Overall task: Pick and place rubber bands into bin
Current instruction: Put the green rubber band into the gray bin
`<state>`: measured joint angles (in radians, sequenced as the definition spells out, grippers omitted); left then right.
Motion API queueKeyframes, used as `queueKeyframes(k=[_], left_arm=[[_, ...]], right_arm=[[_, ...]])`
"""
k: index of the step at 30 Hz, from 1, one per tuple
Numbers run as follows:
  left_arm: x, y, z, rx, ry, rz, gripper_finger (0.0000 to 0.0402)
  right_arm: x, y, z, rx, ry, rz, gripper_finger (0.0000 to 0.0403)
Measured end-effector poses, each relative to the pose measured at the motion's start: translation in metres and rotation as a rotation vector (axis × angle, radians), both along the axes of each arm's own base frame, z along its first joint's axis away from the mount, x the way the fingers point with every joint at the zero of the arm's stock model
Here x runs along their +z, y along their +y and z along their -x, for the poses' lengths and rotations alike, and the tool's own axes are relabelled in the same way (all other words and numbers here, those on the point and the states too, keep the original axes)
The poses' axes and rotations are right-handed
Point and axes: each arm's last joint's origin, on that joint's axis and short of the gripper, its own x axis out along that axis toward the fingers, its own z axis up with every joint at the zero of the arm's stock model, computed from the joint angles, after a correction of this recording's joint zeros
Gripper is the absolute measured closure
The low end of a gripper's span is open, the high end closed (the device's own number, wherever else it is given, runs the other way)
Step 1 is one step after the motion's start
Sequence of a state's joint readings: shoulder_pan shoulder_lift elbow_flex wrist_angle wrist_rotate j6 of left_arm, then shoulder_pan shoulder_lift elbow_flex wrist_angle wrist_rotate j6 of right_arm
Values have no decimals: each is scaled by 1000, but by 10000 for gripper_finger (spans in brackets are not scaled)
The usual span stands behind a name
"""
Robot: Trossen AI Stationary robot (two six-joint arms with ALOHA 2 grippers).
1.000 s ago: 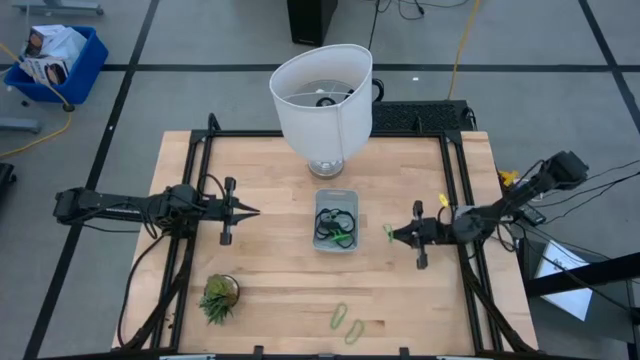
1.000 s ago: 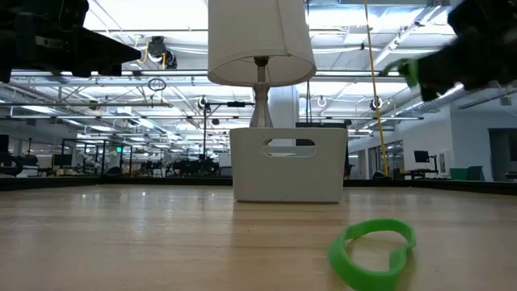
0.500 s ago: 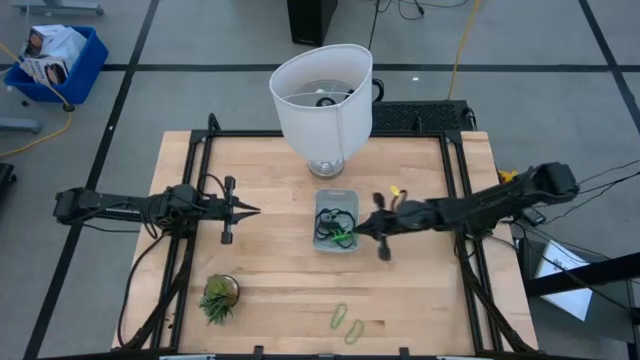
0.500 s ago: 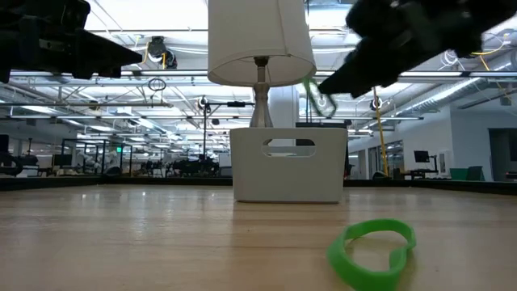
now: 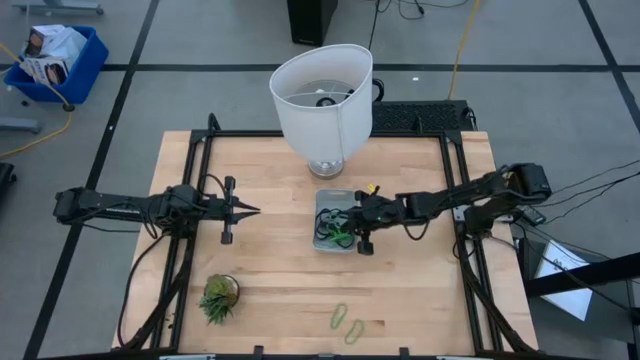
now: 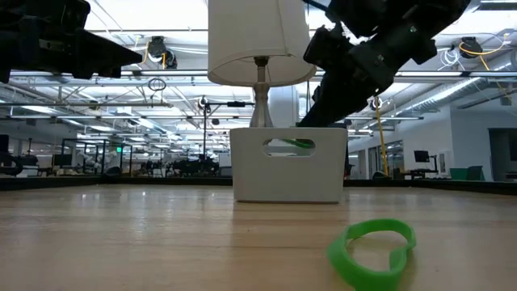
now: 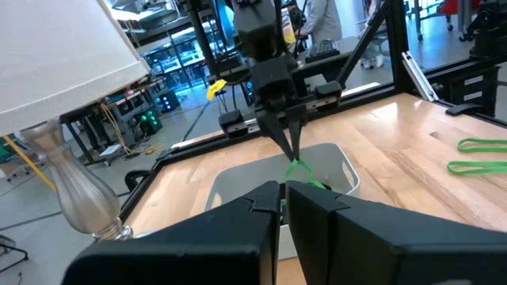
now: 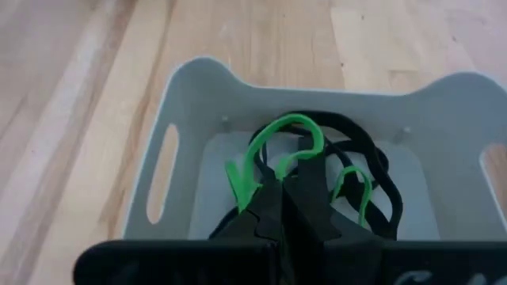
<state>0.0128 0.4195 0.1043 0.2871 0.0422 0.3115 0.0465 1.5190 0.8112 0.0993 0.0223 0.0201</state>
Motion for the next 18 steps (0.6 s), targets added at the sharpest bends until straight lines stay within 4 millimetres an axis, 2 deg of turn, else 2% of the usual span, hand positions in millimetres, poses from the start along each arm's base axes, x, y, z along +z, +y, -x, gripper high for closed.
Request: queueKeyframes(k=[4, 7, 18], left_arm=[[0, 0, 0, 0, 1, 0, 369], [0, 0, 0, 0, 0, 0, 369], [0, 0, 0, 0, 0, 0, 369]], right_arm=[[-1, 0, 1, 0, 12, 5, 402], [1, 0, 0, 0, -1, 6, 384], [1, -1, 0, -46, -8, -3, 239]])
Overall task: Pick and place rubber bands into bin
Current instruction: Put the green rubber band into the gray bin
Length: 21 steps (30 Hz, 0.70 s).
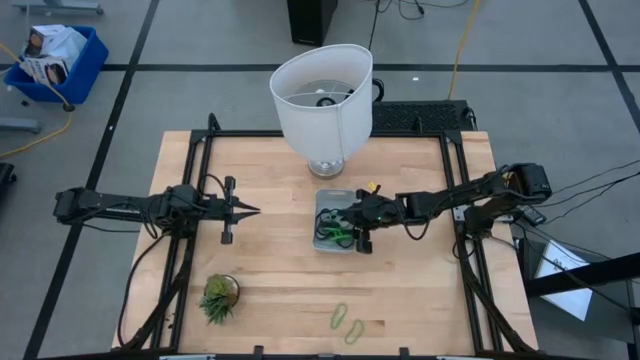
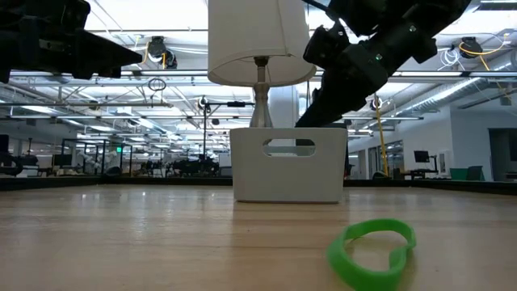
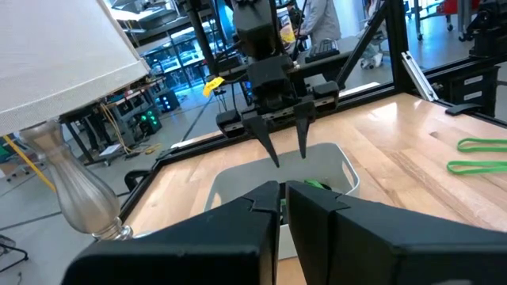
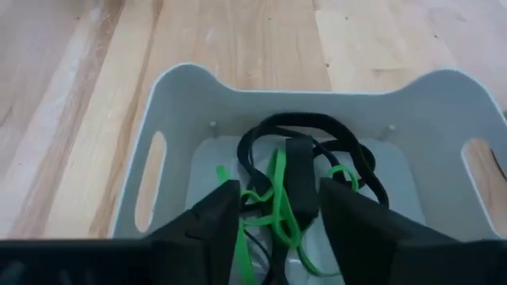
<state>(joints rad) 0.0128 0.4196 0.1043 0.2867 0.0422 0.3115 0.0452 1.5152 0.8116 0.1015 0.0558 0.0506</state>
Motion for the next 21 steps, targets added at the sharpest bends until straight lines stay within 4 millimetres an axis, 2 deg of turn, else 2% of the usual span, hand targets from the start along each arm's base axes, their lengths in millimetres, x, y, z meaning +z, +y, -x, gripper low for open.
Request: queueKeyframes(k=[4, 7, 10, 13, 15, 21], left_arm=[[0, 0, 0, 0, 4, 0, 369], [-1, 1, 0, 21, 10, 21, 369], [-4, 1, -1, 34, 45, 31, 370], [-11, 0, -5, 18, 105, 23, 386], [-14, -1, -7, 5, 133, 23, 396], [-9, -12, -21, -68, 196, 18, 398]], right_arm=[[6, 0, 2, -6, -19, 27, 214], [22, 7, 7, 45, -82, 58, 225], [39, 19, 20, 148, -182, 128, 275], [49, 26, 39, 202, -296, 167, 355], [50, 26, 53, 207, -340, 169, 389], [26, 19, 95, 165, -452, 109, 399]])
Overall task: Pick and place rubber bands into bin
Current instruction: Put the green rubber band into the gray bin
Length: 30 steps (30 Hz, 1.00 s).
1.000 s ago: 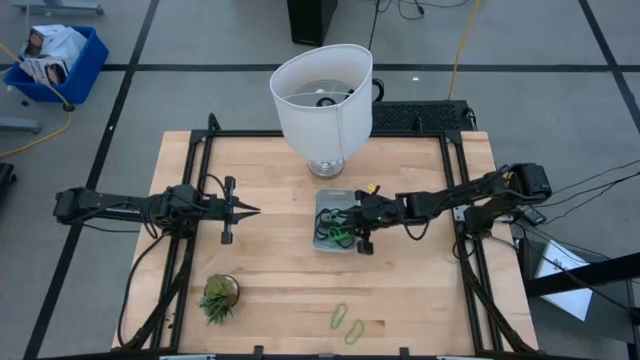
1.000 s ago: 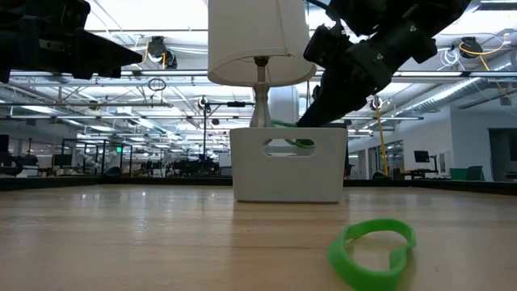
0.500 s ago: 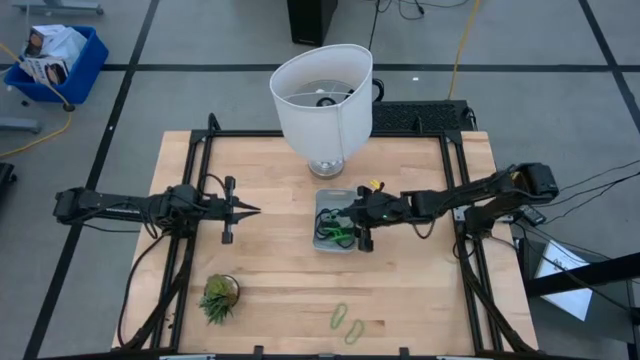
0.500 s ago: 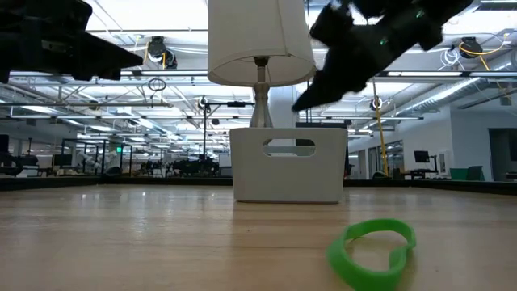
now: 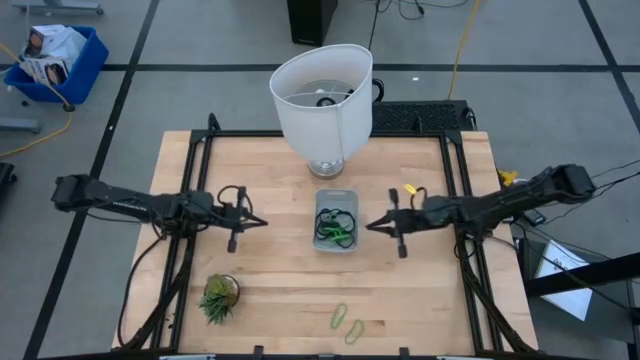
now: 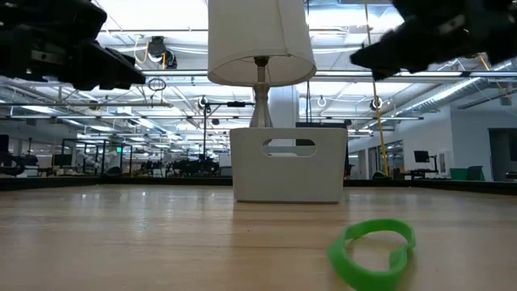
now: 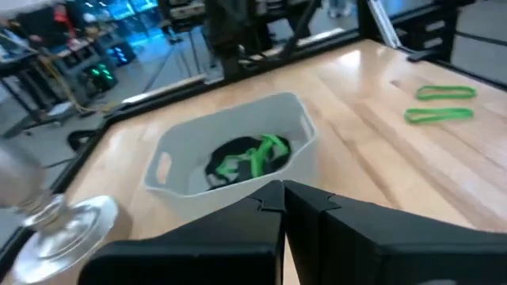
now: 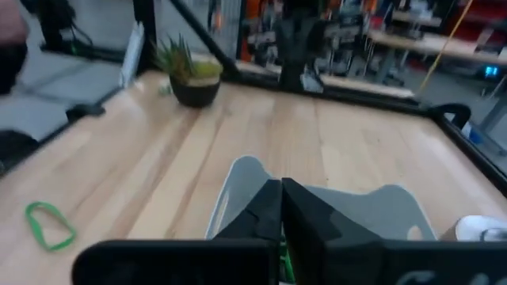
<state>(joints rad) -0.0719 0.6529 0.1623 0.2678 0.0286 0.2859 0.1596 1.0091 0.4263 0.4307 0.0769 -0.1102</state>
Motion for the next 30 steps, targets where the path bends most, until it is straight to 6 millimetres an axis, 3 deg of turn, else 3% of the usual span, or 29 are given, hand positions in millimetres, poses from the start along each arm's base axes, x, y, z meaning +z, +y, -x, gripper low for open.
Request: queueKeyframes(k=[4, 9, 14, 19, 24, 30], left_arm=[[7, -9, -12, -47, 23, -25, 397], [16, -17, -18, -82, -24, -36, 398], [23, -21, -22, -49, -34, 45, 399], [21, -28, -34, 1, 73, 55, 400], [25, -56, -67, -69, 209, 26, 400], [25, -112, -132, -175, 384, -40, 399]], right_arm=[[-19, -4, 26, -3, -135, -40, 400], [-40, -8, 51, -8, -178, -65, 402], [-38, -10, 61, 1, -241, -37, 402], [-27, -12, 70, 30, -336, -30, 402], [-26, -13, 76, 32, -333, -20, 403], [-25, -14, 77, 8, -341, -11, 403]])
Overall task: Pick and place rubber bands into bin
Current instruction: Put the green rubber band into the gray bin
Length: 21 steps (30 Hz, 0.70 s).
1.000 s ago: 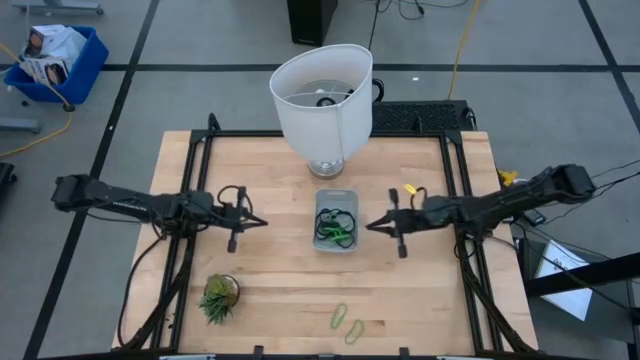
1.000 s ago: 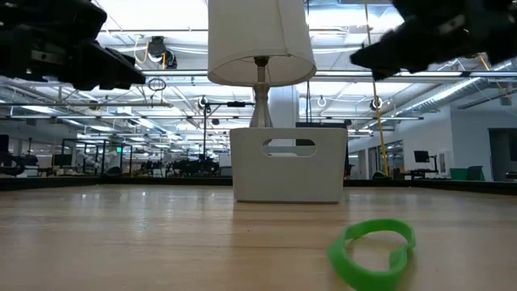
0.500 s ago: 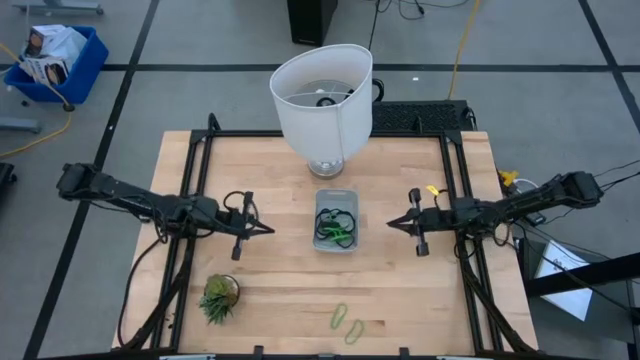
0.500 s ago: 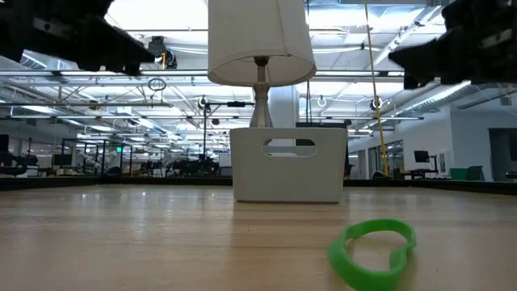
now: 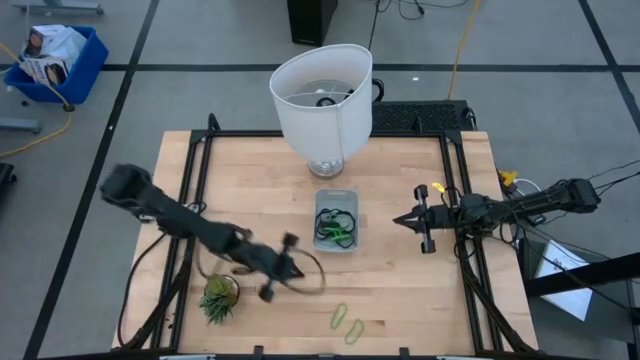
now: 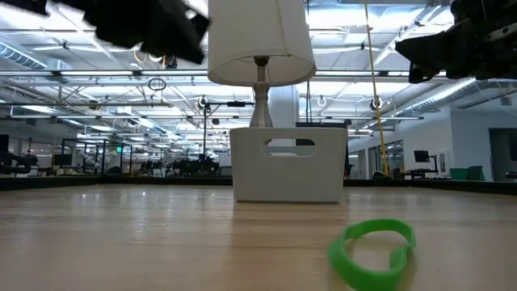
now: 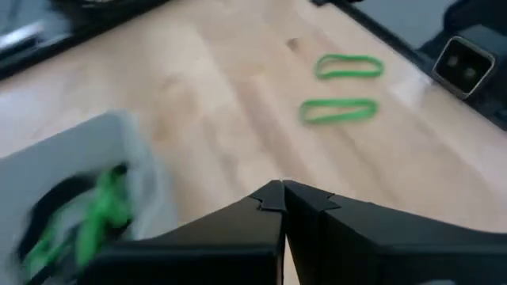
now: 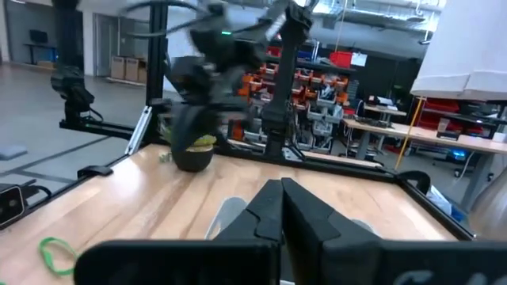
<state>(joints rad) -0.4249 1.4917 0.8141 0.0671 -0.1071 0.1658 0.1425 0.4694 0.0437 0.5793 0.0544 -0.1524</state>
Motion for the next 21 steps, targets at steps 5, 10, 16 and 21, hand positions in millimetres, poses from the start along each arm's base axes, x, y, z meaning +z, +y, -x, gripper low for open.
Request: queueKeyframes(k=[5, 10, 16, 21], left_arm=[[-4, -40, -49, -78, 70, -24, 380], [-8, -57, -88, -40, 125, -5, 342], [-29, -59, -121, 39, 180, 54, 268], [-61, -59, -130, 29, 258, 96, 213]], right_arm=[[0, 0, 0, -1, -5, 6, 403], [1, 0, 0, -1, -7, 1, 403], [0, 0, 0, 3, -3, -34, 403], [-1, 0, 0, 6, 9, -36, 403]])
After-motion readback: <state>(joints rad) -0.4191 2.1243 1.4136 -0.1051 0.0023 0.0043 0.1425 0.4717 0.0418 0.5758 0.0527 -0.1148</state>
